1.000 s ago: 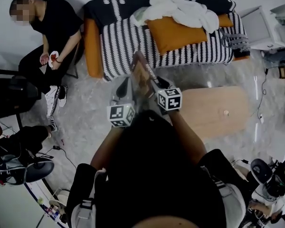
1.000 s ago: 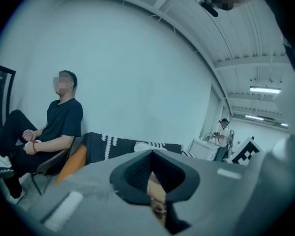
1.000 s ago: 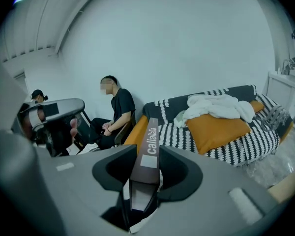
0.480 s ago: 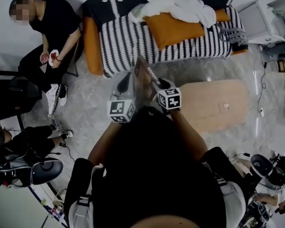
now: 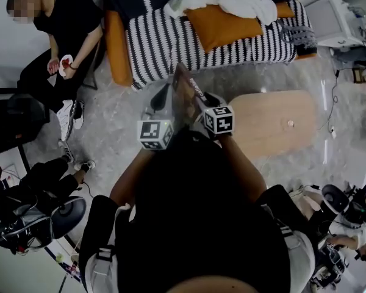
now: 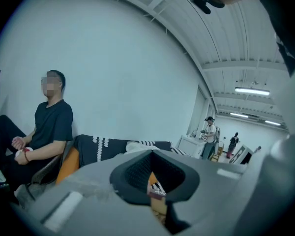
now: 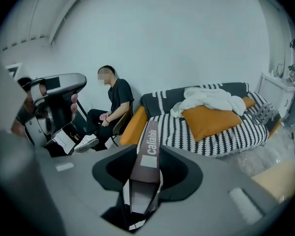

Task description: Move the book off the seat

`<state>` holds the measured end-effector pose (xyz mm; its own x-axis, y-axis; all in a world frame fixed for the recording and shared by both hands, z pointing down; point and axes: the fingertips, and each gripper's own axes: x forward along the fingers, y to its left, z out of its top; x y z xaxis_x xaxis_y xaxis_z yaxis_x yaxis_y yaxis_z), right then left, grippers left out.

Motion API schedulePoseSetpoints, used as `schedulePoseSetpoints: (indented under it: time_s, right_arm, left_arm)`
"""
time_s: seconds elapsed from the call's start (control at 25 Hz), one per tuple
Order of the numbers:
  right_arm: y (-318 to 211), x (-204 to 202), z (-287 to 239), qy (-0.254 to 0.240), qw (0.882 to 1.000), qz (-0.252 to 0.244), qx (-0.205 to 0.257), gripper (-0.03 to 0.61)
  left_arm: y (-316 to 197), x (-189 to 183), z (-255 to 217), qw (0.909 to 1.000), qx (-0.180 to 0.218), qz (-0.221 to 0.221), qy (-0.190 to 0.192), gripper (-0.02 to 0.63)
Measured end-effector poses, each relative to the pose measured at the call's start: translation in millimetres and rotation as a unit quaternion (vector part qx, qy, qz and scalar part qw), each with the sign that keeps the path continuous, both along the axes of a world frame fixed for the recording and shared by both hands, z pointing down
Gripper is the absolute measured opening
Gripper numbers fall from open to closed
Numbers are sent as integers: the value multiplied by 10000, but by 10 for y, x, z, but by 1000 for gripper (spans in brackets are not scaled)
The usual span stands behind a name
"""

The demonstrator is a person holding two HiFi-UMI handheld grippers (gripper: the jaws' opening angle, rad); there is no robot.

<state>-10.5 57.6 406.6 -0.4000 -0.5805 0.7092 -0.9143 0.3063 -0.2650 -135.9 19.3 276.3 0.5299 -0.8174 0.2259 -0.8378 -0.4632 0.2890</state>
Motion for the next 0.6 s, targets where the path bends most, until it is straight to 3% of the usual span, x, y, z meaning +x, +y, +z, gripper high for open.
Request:
schedulePoseSetpoints:
  time_s: [0.6]
  right_arm:
    - [215,-226,-139,47,10000,38,-44,153]
  left_arm:
    - [187,-237,-151,9999,61,-20,95,6]
